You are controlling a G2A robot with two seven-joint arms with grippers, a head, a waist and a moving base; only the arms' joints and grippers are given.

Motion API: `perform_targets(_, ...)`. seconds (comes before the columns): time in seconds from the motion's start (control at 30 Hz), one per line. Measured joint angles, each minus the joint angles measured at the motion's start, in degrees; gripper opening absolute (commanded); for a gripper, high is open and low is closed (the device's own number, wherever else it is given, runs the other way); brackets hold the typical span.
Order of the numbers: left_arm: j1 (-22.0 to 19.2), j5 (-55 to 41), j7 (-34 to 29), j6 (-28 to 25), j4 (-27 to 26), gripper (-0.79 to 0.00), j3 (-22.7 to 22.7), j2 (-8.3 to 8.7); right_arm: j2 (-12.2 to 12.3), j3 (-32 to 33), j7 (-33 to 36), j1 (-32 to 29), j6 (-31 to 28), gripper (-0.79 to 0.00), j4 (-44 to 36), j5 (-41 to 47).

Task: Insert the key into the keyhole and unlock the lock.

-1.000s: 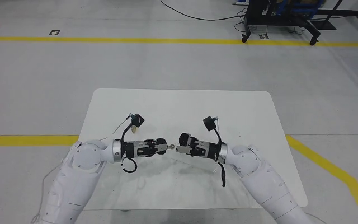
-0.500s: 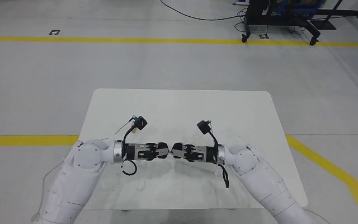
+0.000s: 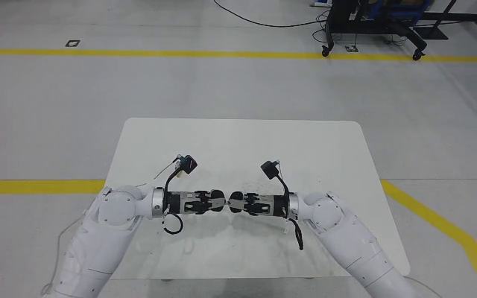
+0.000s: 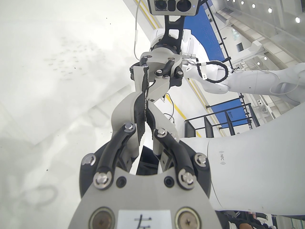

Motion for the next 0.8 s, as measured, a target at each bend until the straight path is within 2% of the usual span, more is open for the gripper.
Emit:
perform_targets(0.23, 0.3, 1.4, 3.1, -0.2, -0.3, 0.0, -0.3, 0.18, 0.3, 1.0, -1.6, -0.1, -1.0, -0.785, 0.5, 0.9)
perform_targets(0.5, 0.4, 1.4, 3.6, -0.1, -0.4, 0.0, -0.6, 0.17, 1.5, 6.1, -4.6, -1.3, -2.9, -0.785, 1.4, 1.2)
perform_targets(0.63, 2.8, 7.3, 14.6, -1.4, -3.1, 0.0, -4.2, 0.35, 1.6, 6.7, -4.7, -1.5, -3.7, -0.785, 1.4, 1.3)
perform_targets(0.73, 6.9, 19.7, 24.7, 0.0, -9.2, 0.0, -7.0, 0.61, 1.6, 6.6, -4.7, -1.5, -3.6, -0.785, 1.4, 1.3)
perform_targets(0.8, 10.3, 29.3, 30.6, 3.5, -13.8, 0.0, -8.4, 0.73, 1.6, 6.6, -4.7, -1.5, -3.6, -0.785, 1.4, 1.3)
